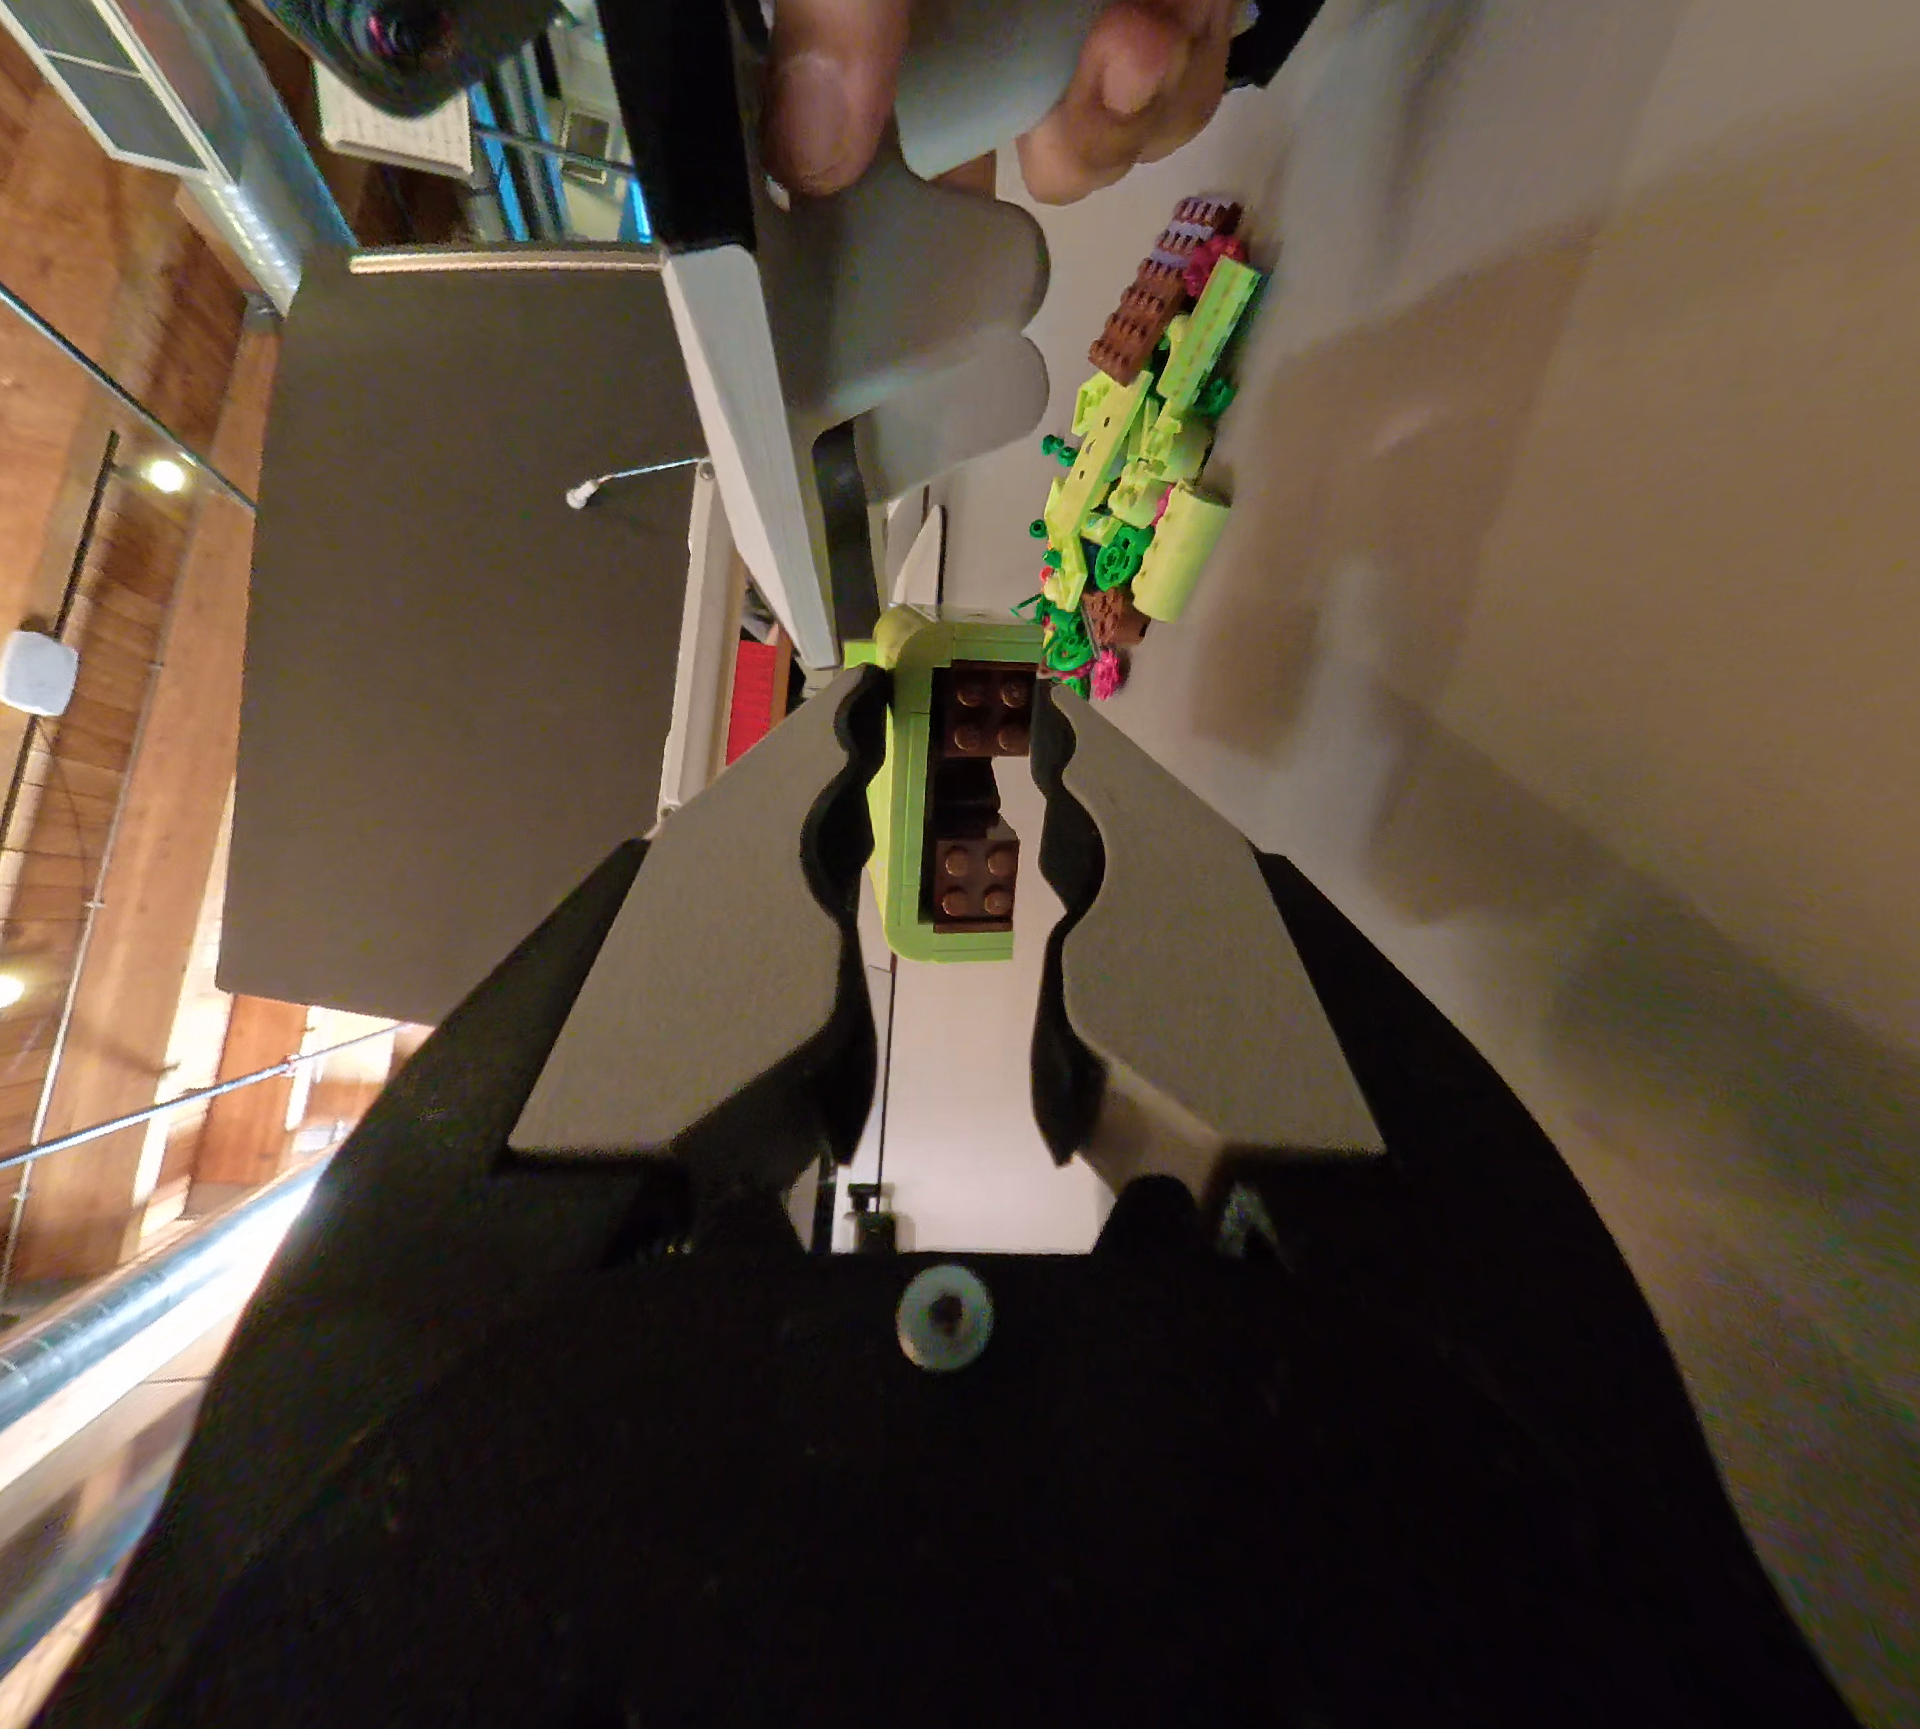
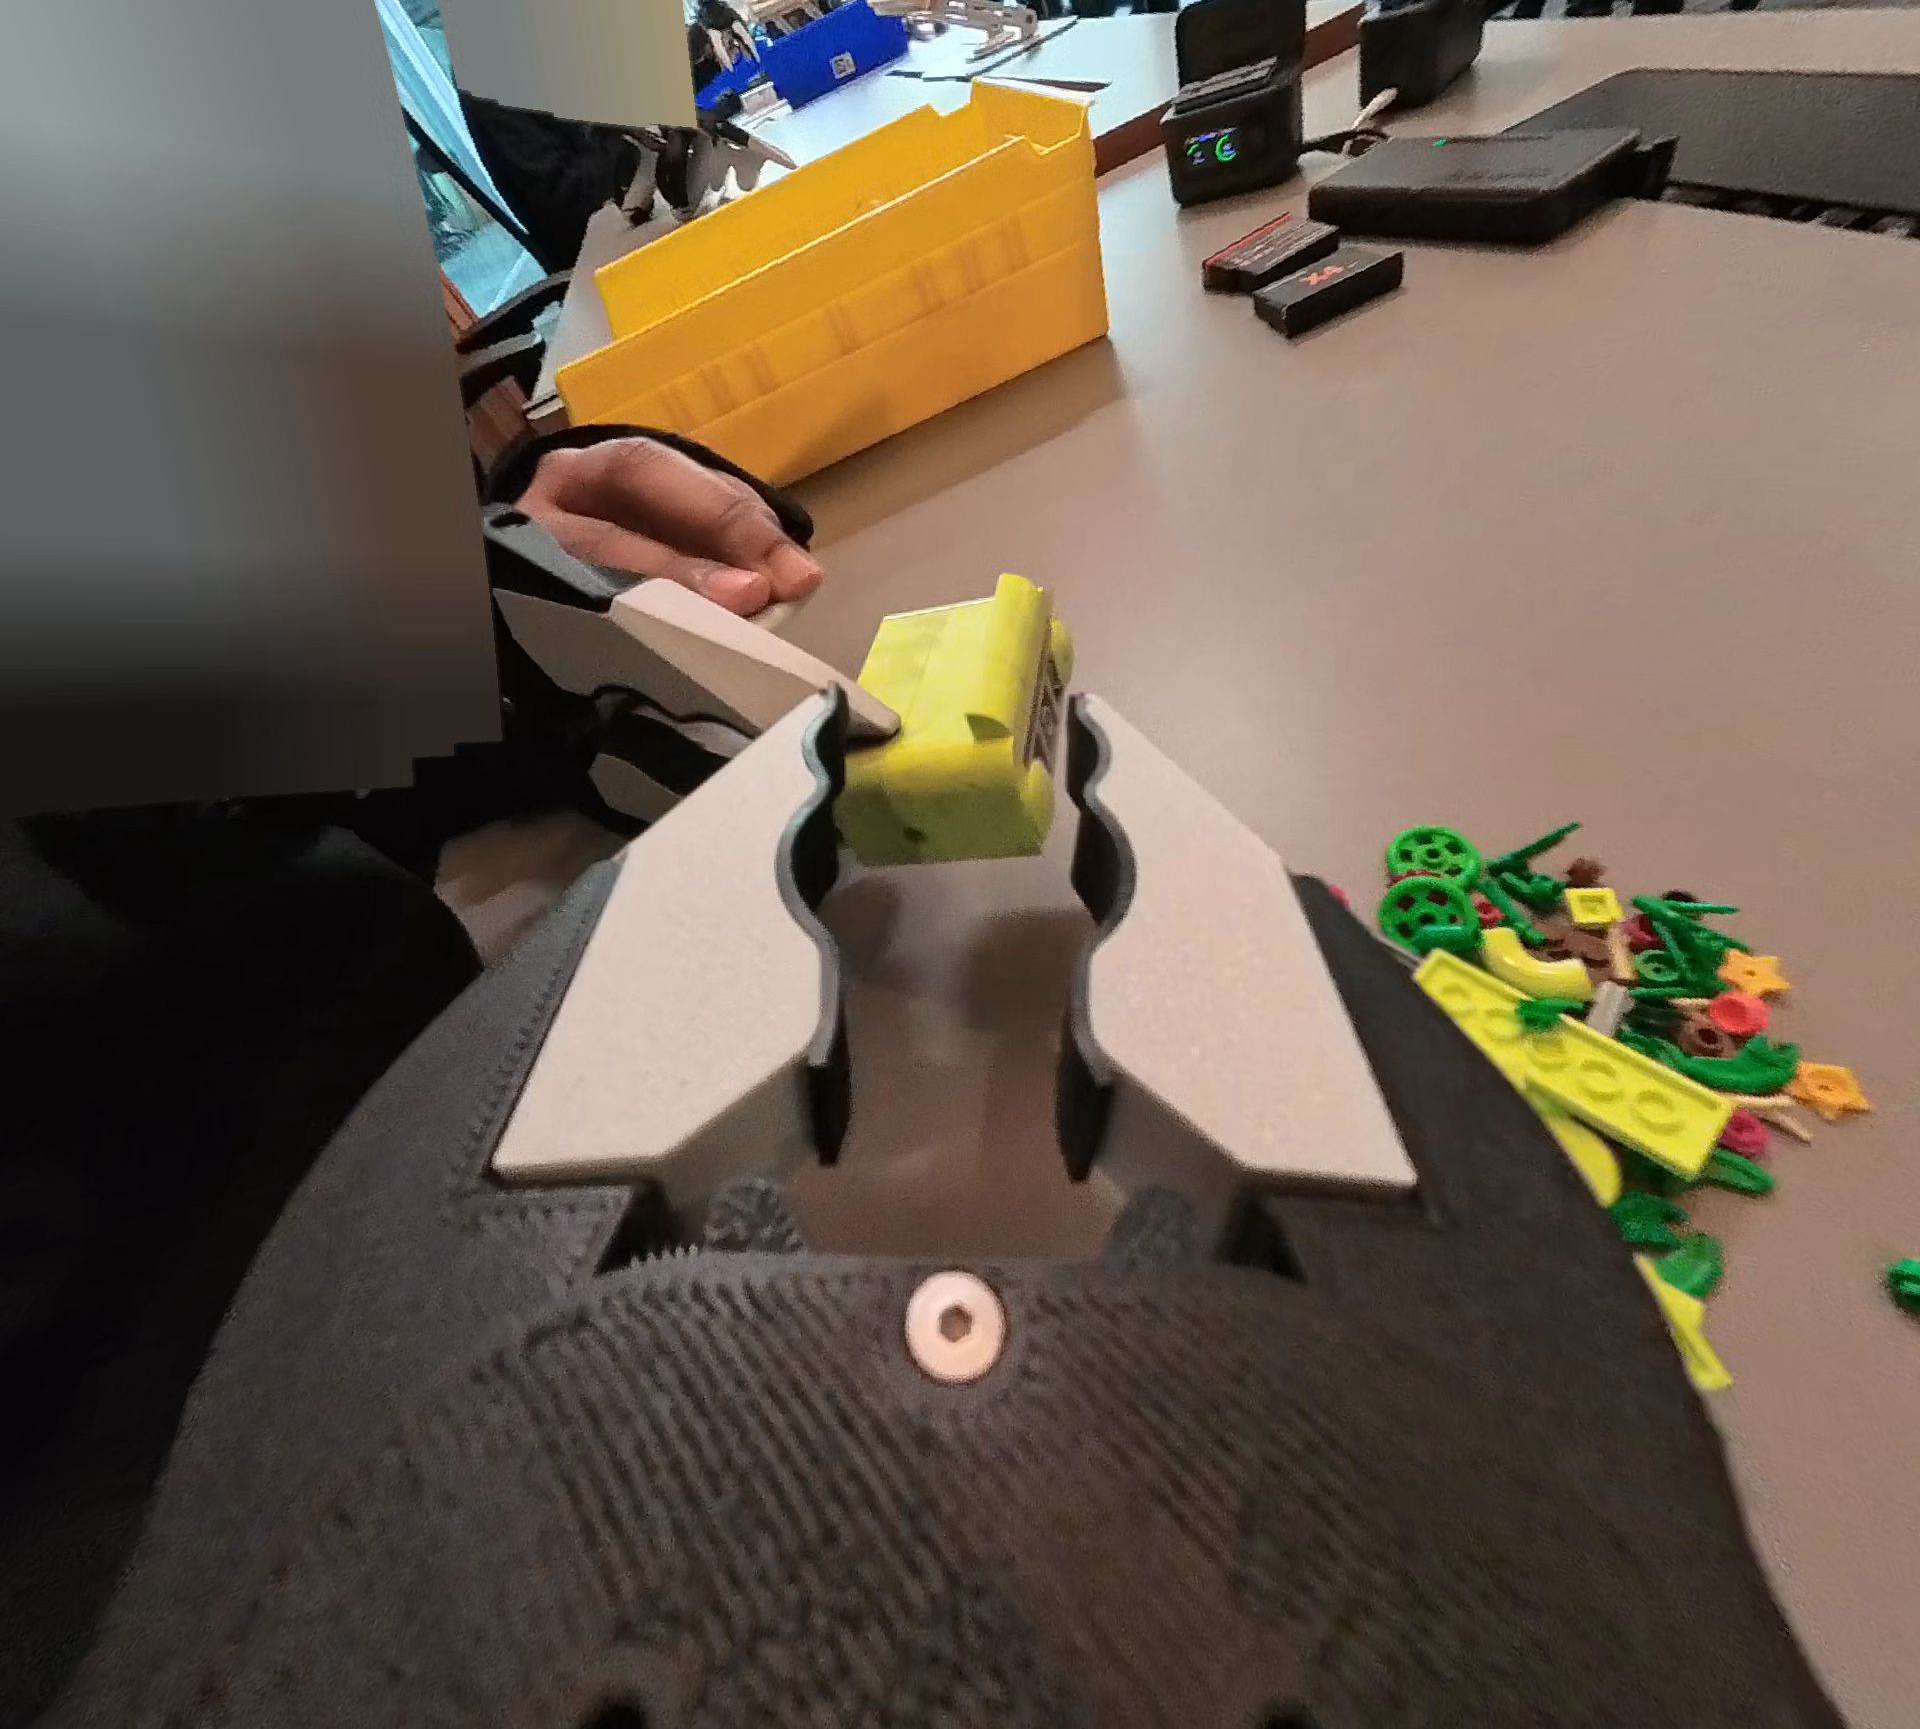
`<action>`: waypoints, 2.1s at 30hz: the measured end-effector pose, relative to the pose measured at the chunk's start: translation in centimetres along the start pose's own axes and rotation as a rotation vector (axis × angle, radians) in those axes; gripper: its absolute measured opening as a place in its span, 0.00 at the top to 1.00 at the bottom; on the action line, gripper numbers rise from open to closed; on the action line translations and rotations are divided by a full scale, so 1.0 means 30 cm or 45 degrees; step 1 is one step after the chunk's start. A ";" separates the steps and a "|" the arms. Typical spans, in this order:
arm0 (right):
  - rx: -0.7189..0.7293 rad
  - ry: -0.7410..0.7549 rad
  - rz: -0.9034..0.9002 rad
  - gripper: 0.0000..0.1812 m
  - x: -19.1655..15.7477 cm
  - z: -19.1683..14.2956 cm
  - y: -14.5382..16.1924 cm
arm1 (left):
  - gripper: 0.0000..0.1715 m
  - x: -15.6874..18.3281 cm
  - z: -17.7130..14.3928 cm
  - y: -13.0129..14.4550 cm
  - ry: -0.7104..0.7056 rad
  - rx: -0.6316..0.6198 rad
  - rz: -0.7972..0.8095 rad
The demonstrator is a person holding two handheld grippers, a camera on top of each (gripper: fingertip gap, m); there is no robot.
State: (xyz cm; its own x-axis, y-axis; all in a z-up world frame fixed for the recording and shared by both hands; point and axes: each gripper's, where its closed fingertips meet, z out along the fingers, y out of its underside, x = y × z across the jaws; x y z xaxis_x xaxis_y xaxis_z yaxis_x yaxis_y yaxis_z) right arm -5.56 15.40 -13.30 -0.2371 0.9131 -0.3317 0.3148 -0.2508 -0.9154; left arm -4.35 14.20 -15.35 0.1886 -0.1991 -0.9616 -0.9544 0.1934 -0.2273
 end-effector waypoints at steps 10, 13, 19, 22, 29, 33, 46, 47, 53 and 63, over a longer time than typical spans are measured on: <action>0.021 -0.104 0.243 0.80 0.008 0.001 0.007 | 0.85 0.006 -0.006 -0.028 -0.002 0.045 0.020; -0.028 -0.102 0.232 0.92 0.006 0.005 0.026 | 0.85 0.011 -0.007 -0.033 0.013 0.058 -0.006; -0.079 -0.105 0.303 0.96 0.017 -0.001 0.045 | 0.81 -0.009 -0.015 -0.065 0.023 0.192 -0.310; -0.089 -0.132 0.382 0.97 0.025 -0.005 0.054 | 0.67 -0.049 -0.020 -0.039 0.030 0.235 -0.606; -0.106 -0.225 0.565 0.97 0.011 0.000 0.071 | 0.57 0.023 -0.010 0.022 0.428 0.152 -1.088; -0.047 -0.287 0.687 0.97 0.007 -0.008 0.049 | 0.77 -0.007 -0.015 0.007 0.298 0.205 -0.971; -0.024 -0.098 0.224 0.87 0.030 -0.042 -0.001 | 0.82 0.032 -0.024 0.029 0.490 0.110 -1.015; -0.037 -0.099 0.165 0.88 0.015 -0.038 0.000 | 0.82 0.037 -0.026 0.025 0.517 0.107 -1.024; -0.160 -0.170 0.023 0.93 -0.060 0.007 0.059 | 0.82 0.082 -0.036 0.023 0.650 0.069 -1.009; -0.319 -0.247 0.120 0.98 -0.073 0.032 0.144 | 0.82 0.150 -0.047 0.020 0.781 0.033 -0.940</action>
State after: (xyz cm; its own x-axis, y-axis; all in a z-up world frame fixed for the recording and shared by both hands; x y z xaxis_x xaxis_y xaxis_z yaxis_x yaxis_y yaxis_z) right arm -4.56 12.01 -16.76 -0.3592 0.8052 -0.4718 0.5542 -0.2227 -0.8021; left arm -4.39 12.07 -19.60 0.5794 -0.7459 -0.3284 -0.6365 -0.1624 -0.7540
